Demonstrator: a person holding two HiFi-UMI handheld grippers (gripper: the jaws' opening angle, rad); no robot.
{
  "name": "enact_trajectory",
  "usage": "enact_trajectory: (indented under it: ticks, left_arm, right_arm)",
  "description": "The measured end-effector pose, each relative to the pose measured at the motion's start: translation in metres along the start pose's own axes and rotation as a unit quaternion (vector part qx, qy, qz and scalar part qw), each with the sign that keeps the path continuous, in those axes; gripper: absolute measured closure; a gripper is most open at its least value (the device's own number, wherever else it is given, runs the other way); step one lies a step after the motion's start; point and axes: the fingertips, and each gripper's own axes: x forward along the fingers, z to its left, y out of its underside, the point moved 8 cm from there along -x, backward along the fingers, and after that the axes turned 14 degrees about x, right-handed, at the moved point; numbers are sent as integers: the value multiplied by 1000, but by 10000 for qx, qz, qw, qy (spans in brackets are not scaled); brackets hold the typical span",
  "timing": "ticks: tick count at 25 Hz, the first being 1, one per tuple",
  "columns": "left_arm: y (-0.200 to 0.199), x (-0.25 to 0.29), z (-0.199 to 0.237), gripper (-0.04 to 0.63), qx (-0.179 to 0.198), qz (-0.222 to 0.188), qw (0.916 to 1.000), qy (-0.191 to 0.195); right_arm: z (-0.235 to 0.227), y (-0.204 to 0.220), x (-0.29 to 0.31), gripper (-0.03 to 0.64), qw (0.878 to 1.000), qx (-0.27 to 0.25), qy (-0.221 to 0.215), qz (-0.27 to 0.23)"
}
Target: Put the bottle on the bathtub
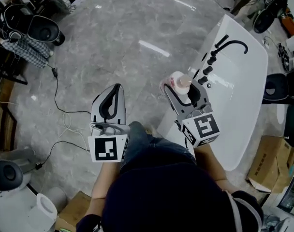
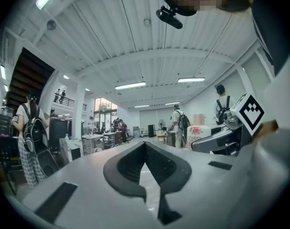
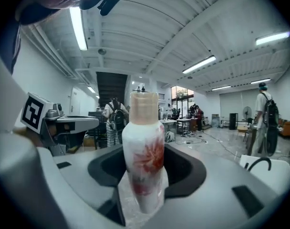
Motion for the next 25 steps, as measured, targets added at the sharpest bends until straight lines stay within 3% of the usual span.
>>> enact_trajectory:
  ticks: [7,13,17,25]
  left_arm:
    - [-3,74,-19,572,-19,-290,9938,1075]
    - [-6,158,-37,572,-20,-562,9782,2001]
    - [-13,229,-47,572,-99,-841,9554,2830]
    - [-20,326,-87,572,-35,-1264,8925,4330]
  right_arm:
    - [-54,5,-28,379,9902,334,1345,-140]
    - [-100,5,-29,379,9707,562,2325,-217]
    - [-128,3,-17,379,9481,829,3057,-276]
    - [-163,-9,-1,379,9009,987,4178,-643]
